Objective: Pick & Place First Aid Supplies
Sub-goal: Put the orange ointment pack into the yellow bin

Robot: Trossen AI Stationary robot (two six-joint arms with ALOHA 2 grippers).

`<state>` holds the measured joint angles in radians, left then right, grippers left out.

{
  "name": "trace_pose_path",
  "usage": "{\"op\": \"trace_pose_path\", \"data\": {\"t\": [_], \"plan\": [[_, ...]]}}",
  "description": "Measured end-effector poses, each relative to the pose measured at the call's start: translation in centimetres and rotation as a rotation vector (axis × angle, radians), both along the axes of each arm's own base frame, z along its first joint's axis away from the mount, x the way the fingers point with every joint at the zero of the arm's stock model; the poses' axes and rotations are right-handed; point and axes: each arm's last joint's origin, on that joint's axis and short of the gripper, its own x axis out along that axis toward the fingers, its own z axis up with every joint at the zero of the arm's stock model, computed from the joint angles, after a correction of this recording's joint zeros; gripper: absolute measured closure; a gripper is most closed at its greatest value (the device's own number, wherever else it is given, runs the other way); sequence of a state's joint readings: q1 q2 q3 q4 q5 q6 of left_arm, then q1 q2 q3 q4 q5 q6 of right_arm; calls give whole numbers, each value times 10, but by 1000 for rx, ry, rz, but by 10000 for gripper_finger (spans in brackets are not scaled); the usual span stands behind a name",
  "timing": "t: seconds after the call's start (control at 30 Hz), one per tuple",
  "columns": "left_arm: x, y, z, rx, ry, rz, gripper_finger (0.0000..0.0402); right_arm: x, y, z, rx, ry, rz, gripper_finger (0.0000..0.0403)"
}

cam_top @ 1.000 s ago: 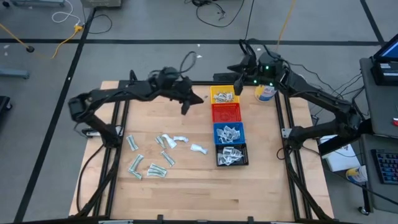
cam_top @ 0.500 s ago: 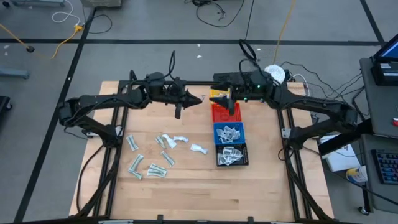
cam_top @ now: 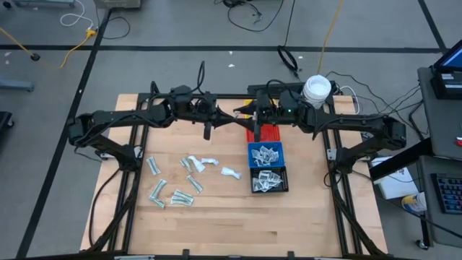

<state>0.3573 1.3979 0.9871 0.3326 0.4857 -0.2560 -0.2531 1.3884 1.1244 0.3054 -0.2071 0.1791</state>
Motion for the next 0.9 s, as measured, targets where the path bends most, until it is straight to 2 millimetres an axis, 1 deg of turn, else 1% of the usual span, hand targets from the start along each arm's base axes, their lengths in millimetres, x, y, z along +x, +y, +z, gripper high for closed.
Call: {"op": "trace_pose_path", "data": {"t": [0.1,0.2,0.23,0.27,0.33,0.4,0.5,0.6,0.7,0.8,0.9], "plan": [[0,0,0,-6,-1,4,402,0,0,0,2,0,-1,278],[0,0,0,-8,3,5,401,0,0,0,4,1,0,364],[0,0,0,-8,2,5,401,0,0,0,-1,1,2,382],[0,0,0,-8,2,5,401,0,0,0,-5,1,5,390],[0,0,0,-22,4,4,401,0,1,0,5,6,31,396],[0,0,-1,-66,15,10,394,-1,-3,-1,20,39,44,399],[-1,3,-3,-168,43,31,362,-6,-13,-2,19,161,53,400],[-2,5,-5,-227,76,47,319,-14,-30,-2,-28,271,48,401],[-2,4,-7,-243,100,34,282,-22,-49,0,-63,324,41,402],[-2,4,-7,-238,95,32,256,-33,-70,-12,-63,433,31,402],[-2,4,-6,-238,85,32,240,-36,-90,-21,-100,540,18,402]]}}
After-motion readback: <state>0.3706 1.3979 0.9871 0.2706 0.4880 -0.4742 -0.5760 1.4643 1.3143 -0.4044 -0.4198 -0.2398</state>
